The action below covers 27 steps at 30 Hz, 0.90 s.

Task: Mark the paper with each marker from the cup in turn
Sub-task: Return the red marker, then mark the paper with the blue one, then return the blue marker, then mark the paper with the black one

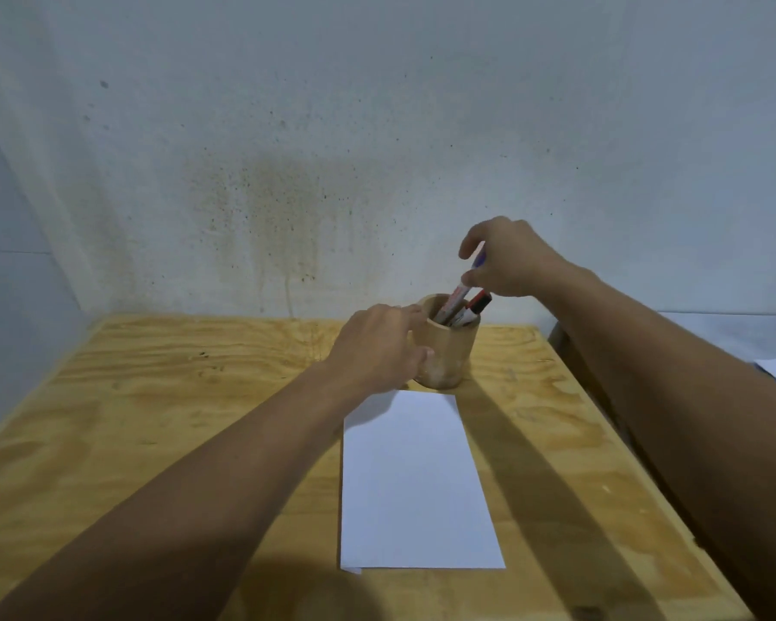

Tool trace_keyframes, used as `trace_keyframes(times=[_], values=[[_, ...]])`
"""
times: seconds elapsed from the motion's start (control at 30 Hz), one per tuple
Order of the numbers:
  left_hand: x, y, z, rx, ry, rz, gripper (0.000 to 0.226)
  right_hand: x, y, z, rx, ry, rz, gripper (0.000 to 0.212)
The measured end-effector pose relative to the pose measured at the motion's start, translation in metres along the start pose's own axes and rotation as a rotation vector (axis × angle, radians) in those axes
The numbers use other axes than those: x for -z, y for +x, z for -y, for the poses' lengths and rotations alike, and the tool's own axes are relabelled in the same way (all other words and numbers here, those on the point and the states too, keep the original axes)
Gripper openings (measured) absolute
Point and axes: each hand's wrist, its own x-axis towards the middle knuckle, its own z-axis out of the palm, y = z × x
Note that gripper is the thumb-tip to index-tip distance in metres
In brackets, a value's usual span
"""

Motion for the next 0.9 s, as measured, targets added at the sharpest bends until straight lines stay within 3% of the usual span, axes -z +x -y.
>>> trace_keyframes(times=[0.2, 0.33, 0.5, 0.7, 0.9], values=[[0.001, 0.000, -0.001, 0.022, 0.013, 0.012, 0.045, -0.028, -0.006, -0.008, -0.137, 0.168, -0.097, 0.064], [0.002, -0.003, -0.004, 0.034, 0.000, 0.023, 0.052, -0.026, -0.018, -0.015, -0.332, 0.120, -0.110, 0.078], [0.003, -0.004, -0.008, 0.046, 0.005, 0.020, 0.053, -0.030, -0.029, -0.012, -0.362, 0.323, -0.079, 0.059], [0.010, 0.000, -0.001, 0.078, -0.113, 0.082, 0.056, -0.026, -0.026, -0.010, -0.338, 0.373, -0.115, 0.053], [0.026, 0.007, 0.006, 0.028, -0.083, 0.188, 0.071, -0.030, -0.026, -0.014, -0.267, 0.422, -0.107, 0.036]])
